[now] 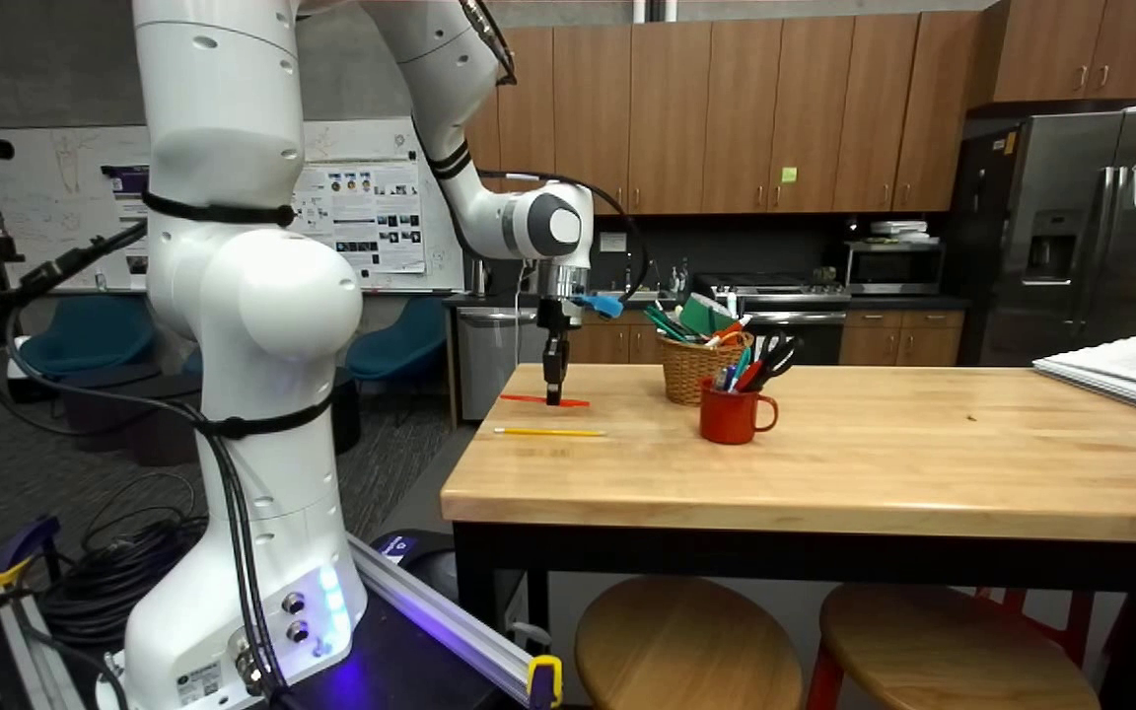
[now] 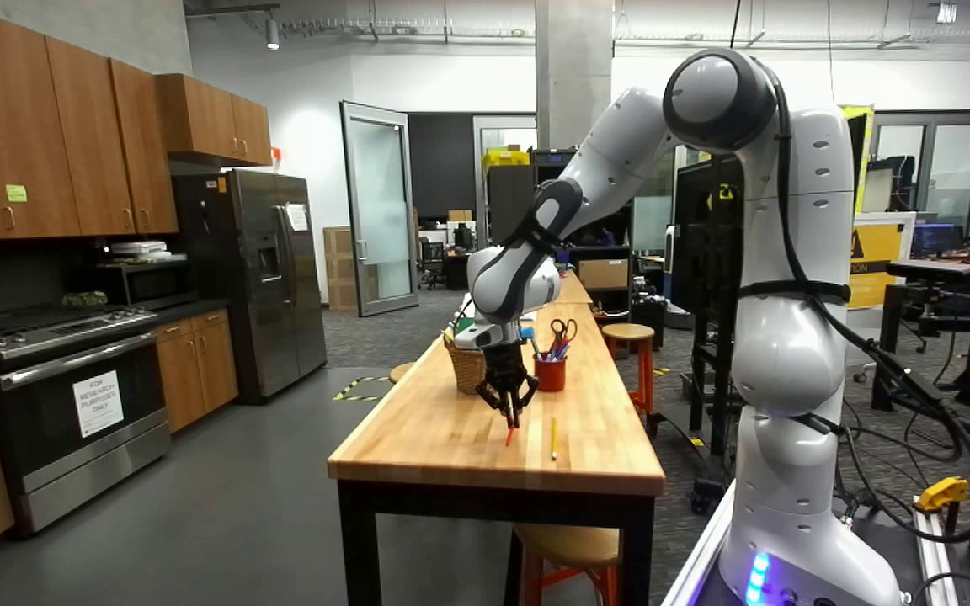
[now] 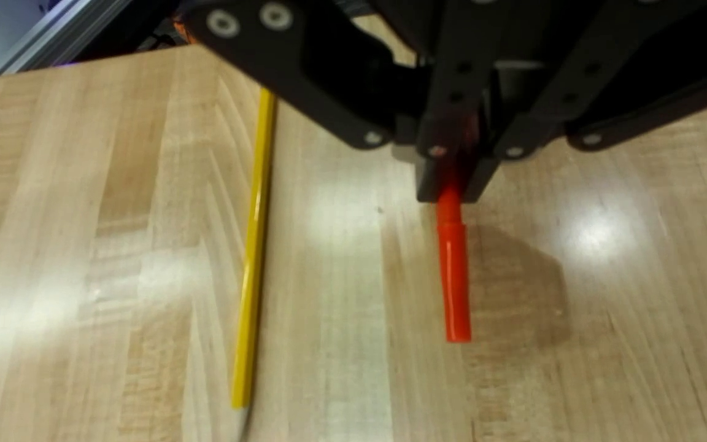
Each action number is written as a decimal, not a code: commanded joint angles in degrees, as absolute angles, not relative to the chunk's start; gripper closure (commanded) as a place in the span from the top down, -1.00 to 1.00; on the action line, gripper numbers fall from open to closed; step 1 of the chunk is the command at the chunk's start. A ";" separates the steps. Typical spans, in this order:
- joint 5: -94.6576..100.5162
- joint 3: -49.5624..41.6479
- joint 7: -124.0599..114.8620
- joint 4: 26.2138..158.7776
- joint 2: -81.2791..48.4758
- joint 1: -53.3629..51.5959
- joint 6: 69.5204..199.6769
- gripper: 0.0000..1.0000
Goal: Place the pencil and pen side by side to each other
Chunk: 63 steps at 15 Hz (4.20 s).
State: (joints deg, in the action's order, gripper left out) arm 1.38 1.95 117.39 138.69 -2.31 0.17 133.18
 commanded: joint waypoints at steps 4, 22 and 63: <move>2.22 1.81 115.65 142.46 -0.17 -0.21 136.10 -0.95; 9.00 0.13 108.80 146.73 2.72 0.33 137.78 -0.95; 10.27 -0.19 108.81 146.09 1.81 0.28 136.56 -0.10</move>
